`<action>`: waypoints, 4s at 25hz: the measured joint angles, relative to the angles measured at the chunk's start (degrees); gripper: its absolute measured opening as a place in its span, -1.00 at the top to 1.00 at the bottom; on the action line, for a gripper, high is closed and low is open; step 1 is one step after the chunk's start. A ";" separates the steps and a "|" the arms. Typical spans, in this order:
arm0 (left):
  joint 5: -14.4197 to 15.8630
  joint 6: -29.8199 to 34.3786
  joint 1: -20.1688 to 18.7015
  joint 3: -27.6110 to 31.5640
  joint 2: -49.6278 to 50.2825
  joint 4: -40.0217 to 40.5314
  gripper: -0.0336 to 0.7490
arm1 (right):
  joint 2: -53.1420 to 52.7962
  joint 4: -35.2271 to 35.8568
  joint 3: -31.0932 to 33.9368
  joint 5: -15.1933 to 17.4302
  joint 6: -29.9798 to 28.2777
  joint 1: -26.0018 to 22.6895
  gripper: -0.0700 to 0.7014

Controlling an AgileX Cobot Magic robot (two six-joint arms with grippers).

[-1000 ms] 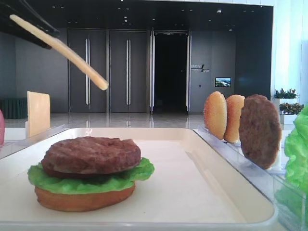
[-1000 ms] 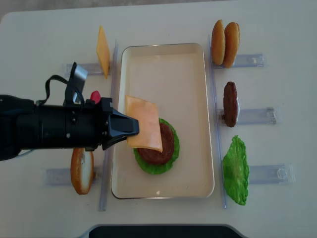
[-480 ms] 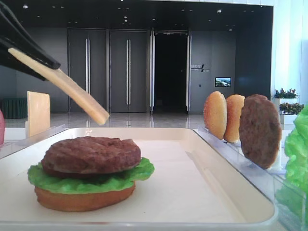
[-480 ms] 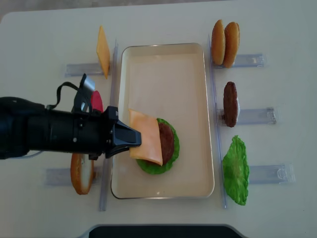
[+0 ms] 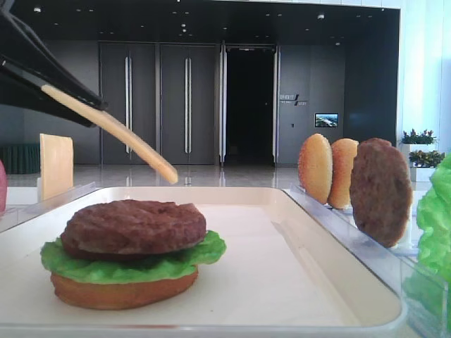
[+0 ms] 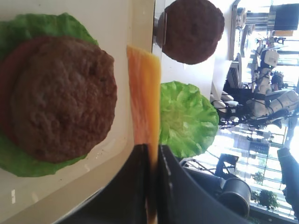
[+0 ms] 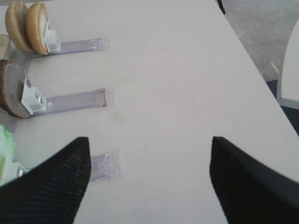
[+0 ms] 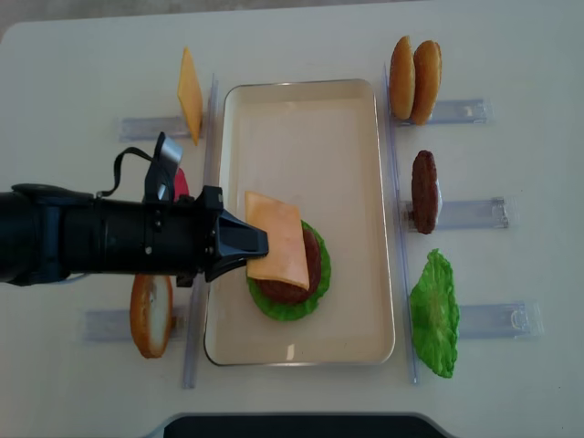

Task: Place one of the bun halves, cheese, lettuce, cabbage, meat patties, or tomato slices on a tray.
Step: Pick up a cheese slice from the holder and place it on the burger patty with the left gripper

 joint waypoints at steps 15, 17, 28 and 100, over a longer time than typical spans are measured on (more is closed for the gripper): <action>0.39 1.77 0.00 0.00 0.64 -0.27 0.86 | 0.00 0.00 0.00 0.00 0.00 0.00 -0.57; 0.32 1.99 0.00 0.00 0.78 -0.27 0.86 | 0.00 0.00 0.00 0.00 0.00 0.00 -0.57; 0.32 3.97 0.00 0.00 1.79 -0.27 0.86 | 0.00 0.00 0.00 0.00 0.00 0.00 -0.57; -0.88 8.37 0.00 0.11 4.61 -1.67 0.86 | 0.00 0.00 0.00 0.00 0.00 0.00 -0.57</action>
